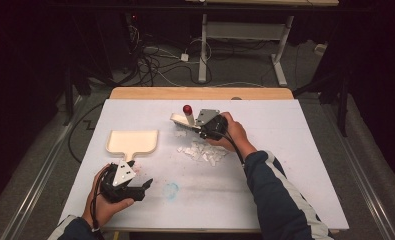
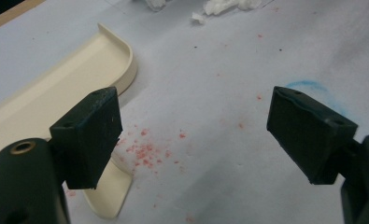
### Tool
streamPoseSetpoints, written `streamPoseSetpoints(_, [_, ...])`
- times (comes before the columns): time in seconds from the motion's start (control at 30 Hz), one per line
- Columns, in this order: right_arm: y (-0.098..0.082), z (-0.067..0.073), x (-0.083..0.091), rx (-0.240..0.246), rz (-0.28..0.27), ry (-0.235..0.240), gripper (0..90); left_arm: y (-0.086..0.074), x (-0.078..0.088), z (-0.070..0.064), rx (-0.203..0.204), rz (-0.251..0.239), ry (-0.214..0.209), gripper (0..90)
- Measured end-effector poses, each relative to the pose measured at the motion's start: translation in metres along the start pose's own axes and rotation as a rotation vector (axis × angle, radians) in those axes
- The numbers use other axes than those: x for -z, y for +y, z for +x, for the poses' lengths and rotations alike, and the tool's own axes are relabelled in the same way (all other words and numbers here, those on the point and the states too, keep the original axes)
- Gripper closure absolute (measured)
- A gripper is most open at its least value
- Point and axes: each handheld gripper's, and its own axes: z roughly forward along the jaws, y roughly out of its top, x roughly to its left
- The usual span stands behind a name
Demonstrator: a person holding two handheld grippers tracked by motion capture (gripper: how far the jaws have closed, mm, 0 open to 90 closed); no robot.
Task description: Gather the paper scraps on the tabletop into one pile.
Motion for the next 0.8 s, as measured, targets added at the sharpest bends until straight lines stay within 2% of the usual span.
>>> streamPoseSetpoints(0.1, [0.001, 0.004, -0.002, 0.011, 0.002, 0.026, 67.9, 0.0, 0.0, 0.0, -0.002, 0.002, -0.003, 17.2])
streamPoseSetpoints(0.13, [0.0, 0.006, -0.001, 0.025, 0.005, 0.057, 67.8, 0.0, 0.0, 0.0, -0.003, 0.001, -0.004, 17.2])
streamPoseSetpoints(0.3, [-0.006, 0.009, 0.006, 0.051, 0.004, 0.1, 67.8, 0.0, 0.001, -0.001, -0.004, -0.001, -0.002, 17.2])
streamPoseSetpoints(0.33, [-0.011, 0.011, 0.012, 0.055, -0.008, 0.115, 67.7, 0.0, 0.001, -0.001, -0.003, -0.002, -0.003, 17.2])
streamPoseSetpoints(0.37, [-0.015, 0.01, 0.015, 0.081, -0.009, 0.145, 67.7, 0.0, 0.0, -0.001, -0.003, 0.001, -0.004, 17.2])
streamPoseSetpoints(0.43, [-0.018, 0.011, 0.019, 0.065, -0.016, 0.15, 67.7, 0.0, 0.0, -0.001, -0.003, 0.004, -0.005, 17.2])
streamPoseSetpoints(0.5, [-0.026, 0.012, 0.032, 0.087, -0.029, 0.191, 67.7, 0.0, 0.0, -0.001, 0.0, 0.004, -0.006, 17.2])
streamPoseSetpoints(0.53, [-0.029, 0.013, 0.037, 0.069, -0.03, 0.199, 67.7, 0.0, 0.0, -0.001, 0.0, 0.004, -0.007, 17.2])
streamPoseSetpoints(0.6, [-0.033, 0.014, 0.044, 0.093, -0.036, 0.214, 67.7, 0.0, 0.0, -0.002, 0.0, 0.006, -0.006, 17.2])
streamPoseSetpoints(0.7, [-0.039, 0.015, 0.055, 0.098, -0.036, 0.229, 67.7, 0.001, 0.0, -0.003, 0.001, 0.004, -0.007, 17.3])
streamPoseSetpoints(0.77, [-0.04, 0.015, 0.057, 0.1, -0.037, 0.232, 67.7, 0.001, 0.0, -0.003, -0.001, 0.005, -0.007, 17.2])
streamPoseSetpoints(0.8, [-0.041, 0.015, 0.063, 0.095, -0.046, 0.216, 67.8, 0.001, 0.0, -0.003, -0.001, 0.004, -0.007, 17.2])
